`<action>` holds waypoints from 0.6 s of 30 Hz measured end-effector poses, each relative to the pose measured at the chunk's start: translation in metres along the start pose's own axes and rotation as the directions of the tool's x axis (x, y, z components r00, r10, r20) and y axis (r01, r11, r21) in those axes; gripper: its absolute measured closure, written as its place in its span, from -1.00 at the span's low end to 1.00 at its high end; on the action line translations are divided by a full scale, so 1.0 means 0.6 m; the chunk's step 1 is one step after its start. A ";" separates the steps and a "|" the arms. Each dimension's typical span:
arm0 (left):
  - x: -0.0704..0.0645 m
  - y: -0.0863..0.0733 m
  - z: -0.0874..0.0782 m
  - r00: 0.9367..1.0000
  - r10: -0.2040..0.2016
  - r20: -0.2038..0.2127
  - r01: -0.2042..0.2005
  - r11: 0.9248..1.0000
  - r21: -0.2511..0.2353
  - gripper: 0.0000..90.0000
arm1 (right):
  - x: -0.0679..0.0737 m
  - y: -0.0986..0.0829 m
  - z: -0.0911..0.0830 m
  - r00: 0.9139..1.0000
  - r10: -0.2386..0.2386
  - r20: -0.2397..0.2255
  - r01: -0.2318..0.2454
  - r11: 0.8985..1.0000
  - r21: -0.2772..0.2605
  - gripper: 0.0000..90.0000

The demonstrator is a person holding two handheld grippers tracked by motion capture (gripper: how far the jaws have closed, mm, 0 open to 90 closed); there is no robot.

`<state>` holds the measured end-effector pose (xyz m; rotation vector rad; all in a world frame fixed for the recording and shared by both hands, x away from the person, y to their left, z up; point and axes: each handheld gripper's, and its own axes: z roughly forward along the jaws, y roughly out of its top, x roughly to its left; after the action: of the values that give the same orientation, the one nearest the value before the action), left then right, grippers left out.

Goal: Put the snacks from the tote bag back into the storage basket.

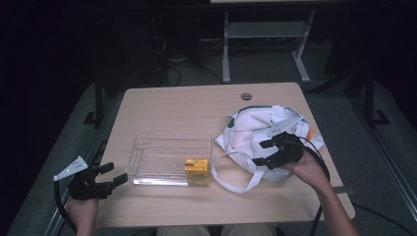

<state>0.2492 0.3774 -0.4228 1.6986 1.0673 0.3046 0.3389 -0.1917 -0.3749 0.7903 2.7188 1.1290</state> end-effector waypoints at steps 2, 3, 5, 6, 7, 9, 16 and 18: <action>0.000 0.000 -0.001 1.000 0.002 0.001 -0.002 1.000 -0.001 -0.72 | -0.002 -0.007 -0.004 1.000 0.012 0.003 -0.012 1.000 -0.001 -0.41; 0.000 0.000 -0.001 1.000 0.003 -0.001 -0.003 1.000 0.002 -0.72 | -0.003 -0.010 -0.006 1.000 0.014 0.005 -0.014 1.000 -0.003 -0.41; -0.001 0.000 -0.001 1.000 0.003 0.000 -0.003 1.000 0.002 -0.72 | -0.005 -0.017 -0.010 1.000 0.024 0.017 -0.024 1.000 -0.008 -0.41; -0.001 0.000 0.000 1.000 0.004 -0.001 -0.004 1.000 0.002 -0.72 | -0.007 -0.020 -0.012 0.999 0.031 0.016 -0.030 0.999 -0.011 -0.41; -0.001 0.000 0.000 1.000 0.005 -0.001 -0.005 1.000 0.005 -0.72 | -0.008 -0.023 -0.014 0.999 0.029 0.020 -0.029 0.999 -0.014 -0.42; -0.001 0.000 0.000 1.000 0.007 0.000 -0.007 1.000 0.004 -0.72 | -0.010 -0.030 -0.017 0.999 0.041 0.026 -0.040 0.999 -0.024 -0.43; -0.001 -0.001 0.000 1.000 0.011 0.001 -0.011 1.000 0.005 -0.72 | -0.016 -0.052 -0.030 0.997 0.063 0.054 -0.061 0.998 -0.033 -0.44; -0.001 0.000 -0.001 1.000 0.011 0.000 -0.011 1.000 0.006 -0.72 | -0.019 -0.059 -0.035 0.996 0.066 0.059 -0.064 0.997 -0.040 -0.44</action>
<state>0.2484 0.3773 -0.4226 1.7100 1.0600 0.3085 0.3276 -0.2317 -0.3851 0.8982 2.6326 1.1474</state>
